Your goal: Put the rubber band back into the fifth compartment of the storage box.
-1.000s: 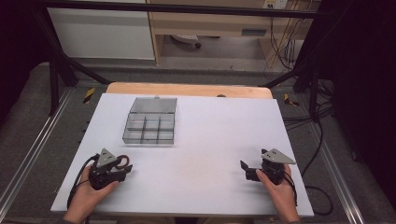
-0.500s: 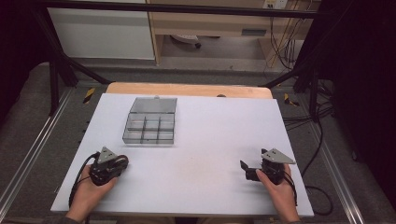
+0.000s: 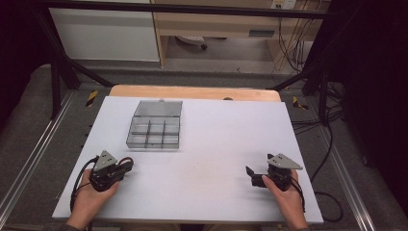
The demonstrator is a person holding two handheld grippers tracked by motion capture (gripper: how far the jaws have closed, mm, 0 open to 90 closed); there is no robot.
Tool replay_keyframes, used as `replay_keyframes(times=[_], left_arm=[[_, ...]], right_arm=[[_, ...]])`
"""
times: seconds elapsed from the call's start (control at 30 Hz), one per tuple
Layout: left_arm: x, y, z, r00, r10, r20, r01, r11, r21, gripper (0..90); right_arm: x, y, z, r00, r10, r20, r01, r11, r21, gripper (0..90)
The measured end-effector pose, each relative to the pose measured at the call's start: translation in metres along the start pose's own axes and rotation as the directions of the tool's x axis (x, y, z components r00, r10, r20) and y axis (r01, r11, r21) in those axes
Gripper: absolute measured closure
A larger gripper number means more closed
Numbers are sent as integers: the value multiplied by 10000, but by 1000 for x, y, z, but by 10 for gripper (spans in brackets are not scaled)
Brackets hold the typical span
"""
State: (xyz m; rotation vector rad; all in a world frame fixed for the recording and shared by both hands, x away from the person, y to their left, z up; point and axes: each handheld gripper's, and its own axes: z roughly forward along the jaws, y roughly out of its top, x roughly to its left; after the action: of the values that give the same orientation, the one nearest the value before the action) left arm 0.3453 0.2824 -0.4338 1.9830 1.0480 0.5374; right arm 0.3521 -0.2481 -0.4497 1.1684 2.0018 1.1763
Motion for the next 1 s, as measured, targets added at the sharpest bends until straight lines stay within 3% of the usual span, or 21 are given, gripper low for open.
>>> replay_keyframes(times=[0.2,0.33,0.5,0.7,1.0], left_arm=[[1,2,-6,9997,-244,78,248,9980,-583,858],[2,1,-12,9964,-678,512,724,9930,-937,858],[-1,0,-15,9958,-618,668,681,9930,-960,858],[1,9,-16,9911,-983,898,1099,9848,-1347,858],[0,18,-15,9897,-966,1055,1106,9845,-1358,858]], right_arm=[[1,1,0,9998,115,-131,-115,9999,-52,38],[3,1,2,9998,12,-182,-13,10000,-57,38],[6,4,0,9998,-101,-186,98,9998,-161,38],[7,4,0,9997,-133,-193,130,9998,-167,39],[5,4,-2,9999,-79,-125,75,9996,-259,39]])
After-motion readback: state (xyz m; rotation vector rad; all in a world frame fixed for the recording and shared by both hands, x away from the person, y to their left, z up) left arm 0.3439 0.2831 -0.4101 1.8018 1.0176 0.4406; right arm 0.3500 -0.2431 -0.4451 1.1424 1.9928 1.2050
